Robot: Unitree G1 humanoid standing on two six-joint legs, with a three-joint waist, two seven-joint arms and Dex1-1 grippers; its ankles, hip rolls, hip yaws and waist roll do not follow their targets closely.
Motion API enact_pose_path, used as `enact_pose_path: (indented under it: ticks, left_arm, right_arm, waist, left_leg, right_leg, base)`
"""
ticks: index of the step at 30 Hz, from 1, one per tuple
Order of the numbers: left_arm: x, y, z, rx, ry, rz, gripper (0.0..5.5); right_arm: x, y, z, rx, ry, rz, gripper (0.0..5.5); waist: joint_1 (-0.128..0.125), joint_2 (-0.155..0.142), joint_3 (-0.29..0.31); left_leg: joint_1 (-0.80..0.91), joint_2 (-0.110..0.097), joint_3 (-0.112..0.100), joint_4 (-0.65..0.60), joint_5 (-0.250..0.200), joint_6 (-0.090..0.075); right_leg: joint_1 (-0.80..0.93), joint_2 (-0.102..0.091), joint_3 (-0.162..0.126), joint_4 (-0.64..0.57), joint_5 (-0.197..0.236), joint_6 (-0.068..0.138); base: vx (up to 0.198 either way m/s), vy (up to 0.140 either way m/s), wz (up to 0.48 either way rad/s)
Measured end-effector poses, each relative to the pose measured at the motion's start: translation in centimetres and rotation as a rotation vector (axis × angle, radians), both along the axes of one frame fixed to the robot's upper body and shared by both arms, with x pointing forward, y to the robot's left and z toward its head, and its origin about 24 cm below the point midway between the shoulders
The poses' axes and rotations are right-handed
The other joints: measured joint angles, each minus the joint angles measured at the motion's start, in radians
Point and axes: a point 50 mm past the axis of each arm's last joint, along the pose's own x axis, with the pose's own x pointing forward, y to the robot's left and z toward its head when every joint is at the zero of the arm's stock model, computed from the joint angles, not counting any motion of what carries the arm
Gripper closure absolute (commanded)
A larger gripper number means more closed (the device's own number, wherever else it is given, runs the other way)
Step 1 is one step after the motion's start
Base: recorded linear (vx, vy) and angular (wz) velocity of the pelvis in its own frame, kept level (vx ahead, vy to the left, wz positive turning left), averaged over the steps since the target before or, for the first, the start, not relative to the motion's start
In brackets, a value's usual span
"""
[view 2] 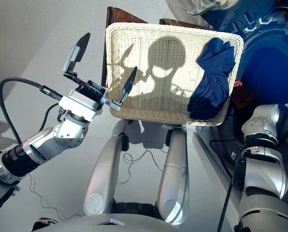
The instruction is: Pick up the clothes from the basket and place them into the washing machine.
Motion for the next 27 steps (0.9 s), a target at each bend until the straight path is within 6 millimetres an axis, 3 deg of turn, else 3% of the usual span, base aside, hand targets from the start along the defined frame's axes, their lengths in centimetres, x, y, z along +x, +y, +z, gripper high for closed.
enact_pose_path:
  ticks: [3, 8, 10, 14, 17, 23, 27]
  left_arm:
    - [0.0, -0.1, 0.1, -0.014, 0.001, -0.004, 0.0]
    - [0.0, -0.1, -0.1, -0.05, 0.031, -0.011, 0.0]
    - [0.0, 0.1, -0.3, -0.053, 0.039, -0.003, 0.0]
    - [0.0, 0.4, -0.5, -0.059, 0.048, 0.013, 0.0]
    - [0.1, 0.7, -0.5, -0.058, 0.048, 0.022, 0.0]
    - [-0.2, 0.7, -0.3, -0.022, -0.004, 0.023, 0.0]
    - [-0.6, 0.7, -0.4, 0.003, -0.021, 0.013, 0.0]
  right_arm:
    - [0.9, 2.1, -0.6, -0.027, -0.016, 0.09, 0.0]
    - [1.8, 7.3, -1.6, -0.158, -0.023, 0.317, 0.0]
    - [1.9, 9.6, -1.7, -0.232, -0.025, 0.395, 0.0]
    - [1.6, 12.1, -2.0, -0.377, 0.043, 0.515, 0.0]
    - [0.7, 13.0, -2.0, -0.621, 0.156, 0.573, 0.0]
    - [-0.4, 18.0, 1.5, -1.306, 0.198, 0.723, 0.0]
    - [-0.3, 19.8, 1.9, -1.507, 0.228, 0.73, 0.0]
  waist:
    - [0.0, 0.0, 0.0]
    - [-0.001, 0.0, 0.0]
    - [-0.015, 0.0, 0.0]
    - [-0.029, 0.0, 0.0]
    - [-0.031, -0.001, 0.0]
    - [-0.039, -0.005, 0.0]
    - [-0.031, -0.012, 0.001]
  left_leg:
    - [0.004, 0.008, 0.007, 0.001, -0.001, -0.001]
    - [0.015, 0.016, 0.026, -0.002, -0.007, -0.003]
    - [0.015, 0.018, 0.027, -0.002, -0.01, -0.005]
    - [0.014, 0.022, 0.032, 0.0, -0.01, -0.004]
    - [0.015, 0.028, 0.037, 0.0, -0.011, -0.006]
    - [0.029, 0.033, 0.037, 0.004, -0.012, -0.006]
    - [0.028, 0.031, 0.034, 0.008, -0.017, -0.007]
  right_leg:
    - [0.0, 0.009, 0.006, -0.002, 0.005, -0.003]
    - [0.0, 0.019, 0.023, -0.004, 0.007, -0.005]
    - [0.0, 0.021, 0.025, -0.007, 0.008, -0.005]
    - [0.001, 0.027, 0.027, -0.014, 0.011, -0.006]
    - [0.001, 0.032, 0.029, -0.018, 0.014, -0.007]
    - [0.015, 0.038, 0.03, -0.017, 0.017, -0.01]
    - [0.018, 0.037, 0.029, -0.017, 0.018, -0.008]
  base:
    - [0.0, 0.0, 0.0]
    - [0.0, 0.0, 0.0]
    - [0.0, 0.0, 0.0]
    - [0.0, 0.0, 0.0]
    - [0.0, 0.0, 0.0]
    - [0.0, 0.0, 0.0]
    - [0.0, 0.0, 0.0]
